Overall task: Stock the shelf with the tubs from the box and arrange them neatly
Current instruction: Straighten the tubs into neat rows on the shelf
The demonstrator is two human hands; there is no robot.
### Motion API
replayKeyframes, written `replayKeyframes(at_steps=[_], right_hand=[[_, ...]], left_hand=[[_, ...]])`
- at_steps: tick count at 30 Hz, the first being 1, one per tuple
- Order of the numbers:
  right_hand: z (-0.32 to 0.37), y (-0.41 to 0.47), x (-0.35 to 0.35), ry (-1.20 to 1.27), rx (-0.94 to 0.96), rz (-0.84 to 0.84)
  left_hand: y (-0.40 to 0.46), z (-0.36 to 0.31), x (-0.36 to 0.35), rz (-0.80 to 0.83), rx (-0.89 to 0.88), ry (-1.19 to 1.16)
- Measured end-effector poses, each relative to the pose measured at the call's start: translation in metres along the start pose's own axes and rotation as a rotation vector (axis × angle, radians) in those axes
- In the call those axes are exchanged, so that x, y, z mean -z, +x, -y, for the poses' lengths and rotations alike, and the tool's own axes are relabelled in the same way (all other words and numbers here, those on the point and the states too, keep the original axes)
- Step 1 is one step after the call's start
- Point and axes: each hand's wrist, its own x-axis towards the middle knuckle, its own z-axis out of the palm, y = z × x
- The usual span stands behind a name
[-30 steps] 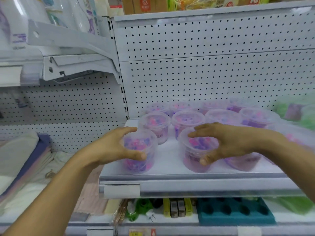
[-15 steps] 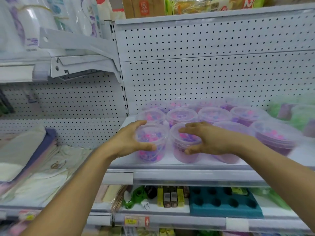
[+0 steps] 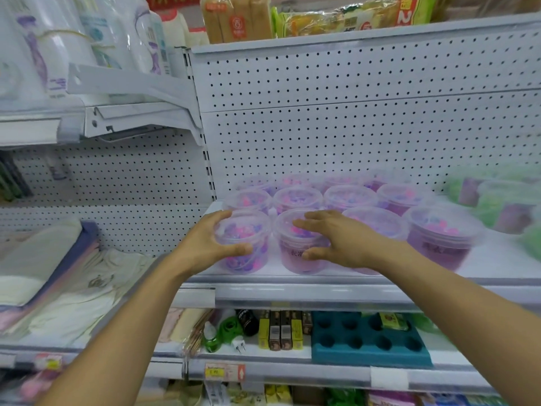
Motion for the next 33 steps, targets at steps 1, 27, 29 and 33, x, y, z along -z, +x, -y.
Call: replayKeyframes(at_steps=[1, 27, 29, 33], right_hand=[[0.0, 0.001, 0.0, -0.002, 0.002, 0.005], [-0.141, -0.136, 0.035, 0.118, -0.395, -0.203], [-0.142, -0.133, 0.034, 0.098, -0.385, -0.228], [-0.144, -0.132, 0.034, 0.095, -0.393, -0.235]], left_hand=[[0.0, 0.0, 0.001, -0.005, 0.017, -0.008], [0.007, -0.114, -0.142, 0.063, -0.508, 0.499], [0.011, -0.118, -0.146, 0.057, -0.5, 0.499], [0.016, -0.118, -0.145, 0.039, -0.482, 0.479]])
